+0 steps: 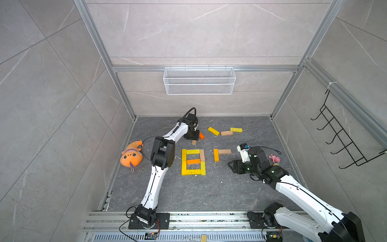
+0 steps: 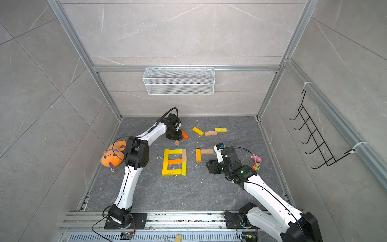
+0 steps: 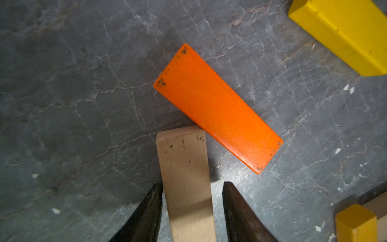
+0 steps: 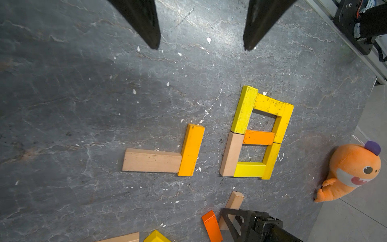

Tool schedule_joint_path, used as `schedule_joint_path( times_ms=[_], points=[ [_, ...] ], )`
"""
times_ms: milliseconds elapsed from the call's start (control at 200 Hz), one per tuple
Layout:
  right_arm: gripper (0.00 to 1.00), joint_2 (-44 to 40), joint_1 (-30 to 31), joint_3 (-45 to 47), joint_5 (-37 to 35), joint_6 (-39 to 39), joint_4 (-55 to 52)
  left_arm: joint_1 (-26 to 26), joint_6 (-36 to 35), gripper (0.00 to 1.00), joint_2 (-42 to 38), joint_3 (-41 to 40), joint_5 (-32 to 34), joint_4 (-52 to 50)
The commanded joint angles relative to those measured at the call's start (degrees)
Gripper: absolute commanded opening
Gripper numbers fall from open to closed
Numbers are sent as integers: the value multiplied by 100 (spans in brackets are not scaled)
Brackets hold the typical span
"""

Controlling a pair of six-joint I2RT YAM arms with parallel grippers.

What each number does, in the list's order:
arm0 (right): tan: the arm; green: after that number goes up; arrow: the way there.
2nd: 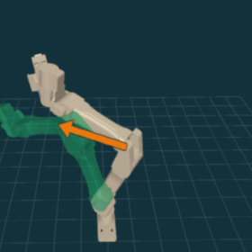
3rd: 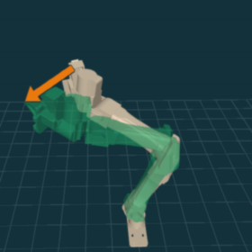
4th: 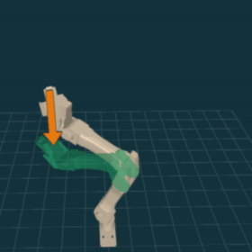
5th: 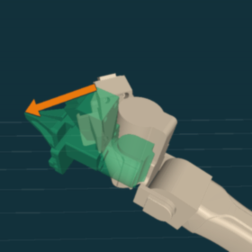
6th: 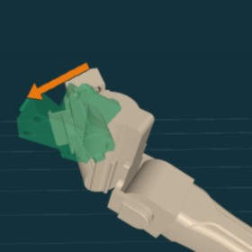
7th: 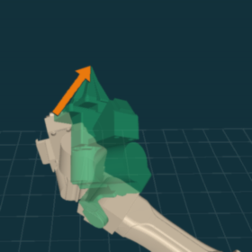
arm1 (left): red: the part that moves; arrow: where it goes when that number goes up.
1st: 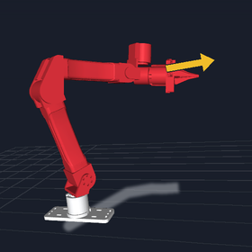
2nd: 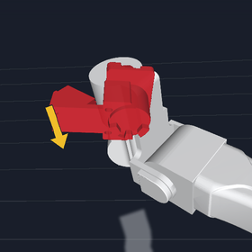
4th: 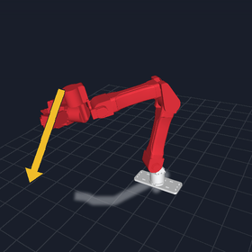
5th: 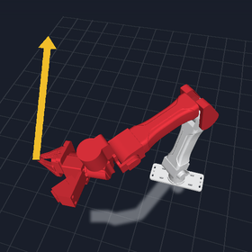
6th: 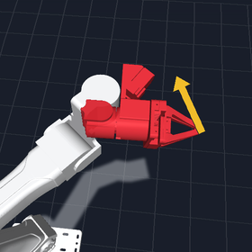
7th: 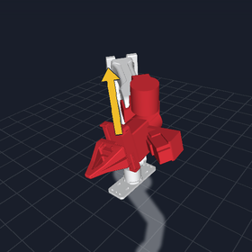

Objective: Assemble the number 8 with building blocks
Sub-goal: Pick up the building block from the center of the board.

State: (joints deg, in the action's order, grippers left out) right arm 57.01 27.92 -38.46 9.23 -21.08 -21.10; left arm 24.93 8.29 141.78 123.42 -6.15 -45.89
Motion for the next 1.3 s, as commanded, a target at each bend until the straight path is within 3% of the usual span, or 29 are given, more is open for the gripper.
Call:
schedule_joint_path(
  times_ms=[0,434,754,1029,1293],
  points=[
    [66,48,55,-21,-114,-81,4,106,-147,47,84,148,569,-717],
    [66,38,122,-4,-260,-176,11,285,-278,30,335,465,1257,-1136],
    [63,-365,117,151,-540,-589,-91,509,-453,19,-663,300,1282,-1190],
    [64,-1119,119,229,-972,-1055,-824,1190,95,20,-1808,-824,1268,-1098],
    [65,-1962,119,192,-1742,-1766,-1745,2403,1163,20,-2148,-1406,1111,-830]
  ],
)
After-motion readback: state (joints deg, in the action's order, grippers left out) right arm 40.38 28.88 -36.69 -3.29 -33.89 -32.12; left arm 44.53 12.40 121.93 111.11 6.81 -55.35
